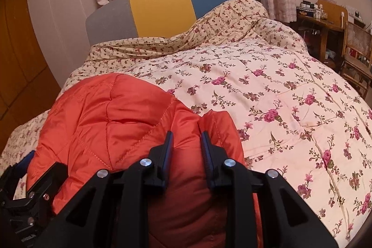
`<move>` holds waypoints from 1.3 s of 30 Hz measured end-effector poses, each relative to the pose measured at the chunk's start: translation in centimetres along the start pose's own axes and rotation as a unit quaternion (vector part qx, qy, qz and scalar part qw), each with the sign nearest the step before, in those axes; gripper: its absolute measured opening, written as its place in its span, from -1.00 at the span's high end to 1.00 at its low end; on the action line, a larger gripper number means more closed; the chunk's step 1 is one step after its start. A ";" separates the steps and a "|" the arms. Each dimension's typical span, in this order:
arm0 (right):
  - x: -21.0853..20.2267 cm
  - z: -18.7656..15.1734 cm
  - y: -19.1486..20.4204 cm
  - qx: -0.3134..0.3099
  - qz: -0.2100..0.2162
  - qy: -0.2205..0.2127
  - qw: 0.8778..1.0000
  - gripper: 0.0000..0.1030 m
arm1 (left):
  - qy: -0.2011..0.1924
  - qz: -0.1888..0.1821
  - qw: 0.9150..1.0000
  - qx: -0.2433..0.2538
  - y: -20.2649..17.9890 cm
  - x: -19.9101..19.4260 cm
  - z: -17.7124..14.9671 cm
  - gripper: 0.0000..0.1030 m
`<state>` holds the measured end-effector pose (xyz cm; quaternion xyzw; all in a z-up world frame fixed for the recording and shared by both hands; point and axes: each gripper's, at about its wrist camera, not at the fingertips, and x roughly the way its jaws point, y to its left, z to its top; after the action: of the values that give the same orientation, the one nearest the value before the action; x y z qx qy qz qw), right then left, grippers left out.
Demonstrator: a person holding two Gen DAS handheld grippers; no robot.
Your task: Fold large clothes
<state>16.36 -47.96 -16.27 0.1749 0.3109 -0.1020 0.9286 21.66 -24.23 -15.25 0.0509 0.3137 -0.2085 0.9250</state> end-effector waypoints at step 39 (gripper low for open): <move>-3.3 -4.1 -7.2 0.172 0.213 0.178 0.945 -0.36 | 0.149 -0.205 0.961 -0.109 6.8 -3.7 -5.6 -0.88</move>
<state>9.39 -52.69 -19.20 0.4091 0.4048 0.0792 0.8140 18.67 -15.47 -17.76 -0.0849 0.4724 -0.3487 0.8050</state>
